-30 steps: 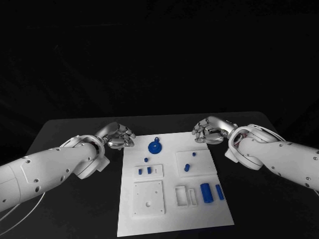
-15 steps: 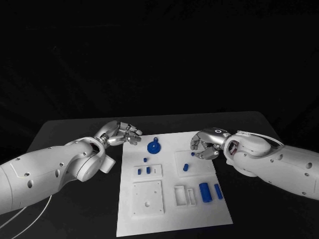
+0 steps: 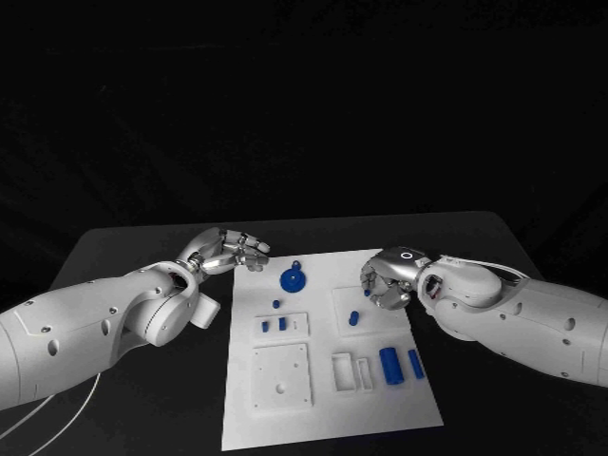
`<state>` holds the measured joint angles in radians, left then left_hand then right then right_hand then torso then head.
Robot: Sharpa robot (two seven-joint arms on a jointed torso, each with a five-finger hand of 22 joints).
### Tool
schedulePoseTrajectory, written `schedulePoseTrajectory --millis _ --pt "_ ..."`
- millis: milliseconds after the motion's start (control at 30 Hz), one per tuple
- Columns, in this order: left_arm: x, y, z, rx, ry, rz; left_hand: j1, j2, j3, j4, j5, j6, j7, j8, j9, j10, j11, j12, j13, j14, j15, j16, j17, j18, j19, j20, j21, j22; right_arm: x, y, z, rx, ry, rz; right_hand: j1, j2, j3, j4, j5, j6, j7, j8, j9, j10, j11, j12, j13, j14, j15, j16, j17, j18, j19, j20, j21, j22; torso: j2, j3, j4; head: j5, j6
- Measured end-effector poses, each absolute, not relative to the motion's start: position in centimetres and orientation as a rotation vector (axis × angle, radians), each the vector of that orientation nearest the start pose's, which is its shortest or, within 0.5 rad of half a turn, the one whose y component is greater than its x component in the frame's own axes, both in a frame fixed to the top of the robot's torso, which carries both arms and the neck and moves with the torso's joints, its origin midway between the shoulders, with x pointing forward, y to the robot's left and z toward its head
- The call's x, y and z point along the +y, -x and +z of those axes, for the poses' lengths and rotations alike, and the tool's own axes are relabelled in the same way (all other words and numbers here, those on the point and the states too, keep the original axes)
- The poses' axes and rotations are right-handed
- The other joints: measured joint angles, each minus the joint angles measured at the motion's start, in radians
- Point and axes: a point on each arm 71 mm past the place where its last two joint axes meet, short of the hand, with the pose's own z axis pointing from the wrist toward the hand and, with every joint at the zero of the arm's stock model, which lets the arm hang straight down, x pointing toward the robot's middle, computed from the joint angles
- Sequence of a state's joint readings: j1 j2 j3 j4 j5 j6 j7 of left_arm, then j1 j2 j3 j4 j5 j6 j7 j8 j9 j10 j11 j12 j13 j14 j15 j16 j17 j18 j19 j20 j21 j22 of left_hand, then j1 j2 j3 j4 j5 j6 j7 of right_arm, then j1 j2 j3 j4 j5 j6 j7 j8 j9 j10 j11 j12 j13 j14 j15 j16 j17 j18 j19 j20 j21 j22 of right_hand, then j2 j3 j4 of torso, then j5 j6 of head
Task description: Assemble the parts on the task board
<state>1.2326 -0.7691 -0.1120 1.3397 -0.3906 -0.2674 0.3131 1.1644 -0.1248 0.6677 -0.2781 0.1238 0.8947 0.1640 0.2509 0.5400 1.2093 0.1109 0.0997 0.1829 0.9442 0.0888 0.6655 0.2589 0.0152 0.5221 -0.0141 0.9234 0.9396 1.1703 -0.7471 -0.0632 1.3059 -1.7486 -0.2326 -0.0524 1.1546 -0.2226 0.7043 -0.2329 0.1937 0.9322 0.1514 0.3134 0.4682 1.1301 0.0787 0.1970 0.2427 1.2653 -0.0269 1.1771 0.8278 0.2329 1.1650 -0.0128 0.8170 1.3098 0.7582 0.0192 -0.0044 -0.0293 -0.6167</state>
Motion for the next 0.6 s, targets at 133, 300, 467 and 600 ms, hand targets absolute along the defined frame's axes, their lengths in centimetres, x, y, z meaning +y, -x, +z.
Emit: schedulePoseTrajectory --millis 133,300,467,600 --pt "21.87 -51.59 -19.82 1.606 0.719 -1.305 0.0 0.0 0.0 0.0 0.0 0.0 0.0 0.0 0.0 0.0 0.0 0.0 0.0 -0.001 0.001 -0.003 0.0 0.0 0.0 0.0 0.0 0.0 -20.86 -51.14 -22.57 1.688 0.462 0.403 0.0 0.0 0.009 0.005 -0.012 0.0 0.0 0.0 -0.001 0.0 0.0 -0.001 -0.002 0.001 -0.001 0.0 -0.001 0.0 0.0 0.0 0.0 0.0 0.0 0.0005 -0.0001 0.002 -0.001" --pt "21.91 -51.6 -19.83 1.605 0.728 -1.308 -0.004 0.004 -0.003 0.003 -0.005 0.0 0.0 0.0 0.0 0.0 0.0 -0.004 -0.002 -0.001 0.001 -0.007 0.003 0.0 -0.004 0.004 -0.004 0.0 -20.77 -51.15 -22.83 1.686 0.464 0.392 0.0 0.0 0.038 0.03 -0.037 0.003 -0.003 0.0 -0.007 0.007 -0.003 -0.012 -0.01 0.005 0.002 0.004 -0.005 0.0 0.005 -0.001 -0.001 0.0 0.0 0.0009 -0.0008 0.004 -0.004" --pt "21.94 -51.61 -19.84 1.603 0.736 -1.31 -0.005 0.005 -0.003 0.003 -0.005 0.0 0.0 0.0 0.0 0.0 0.0 -0.004 -0.002 -0.001 0.001 -0.007 0.005 0.0 -0.004 0.004 -0.004 0.0 -20.58 -51.23 -22.97 1.685 0.465 0.388 0.004 -0.004 0.061 0.047 -0.058 0.008 -0.001 0.0 -0.007 0.013 -0.006 -0.015 -0.014 0.007 0.0 0.006 -0.007 -0.001 0.007 0.0 -0.004 0.0 0.0 0.0011 -0.0013 0.005 -0.005" --pt "21.95 -51.62 -19.85 1.603 0.741 -1.311 -0.005 0.005 -0.006 0.006 -0.005 0.0 0.0 0.0 0.0 0.0 0.0 -0.004 -0.004 -0.001 0.001 -0.014 0.007 0.0 -0.004 0.004 -0.004 0.0 -20.45 -51.28 -22.98 1.684 0.465 0.388 0.004 -0.004 0.076 0.048 -0.078 0.013 -0.006 0.0 -0.007 0.02 -0.005 -0.015 -0.016 0.009 -0.002 0.006 -0.009 -0.001 0.007 0.0 -0.004 0.0 0.0 0.001 -0.0014 0.005 -0.006"
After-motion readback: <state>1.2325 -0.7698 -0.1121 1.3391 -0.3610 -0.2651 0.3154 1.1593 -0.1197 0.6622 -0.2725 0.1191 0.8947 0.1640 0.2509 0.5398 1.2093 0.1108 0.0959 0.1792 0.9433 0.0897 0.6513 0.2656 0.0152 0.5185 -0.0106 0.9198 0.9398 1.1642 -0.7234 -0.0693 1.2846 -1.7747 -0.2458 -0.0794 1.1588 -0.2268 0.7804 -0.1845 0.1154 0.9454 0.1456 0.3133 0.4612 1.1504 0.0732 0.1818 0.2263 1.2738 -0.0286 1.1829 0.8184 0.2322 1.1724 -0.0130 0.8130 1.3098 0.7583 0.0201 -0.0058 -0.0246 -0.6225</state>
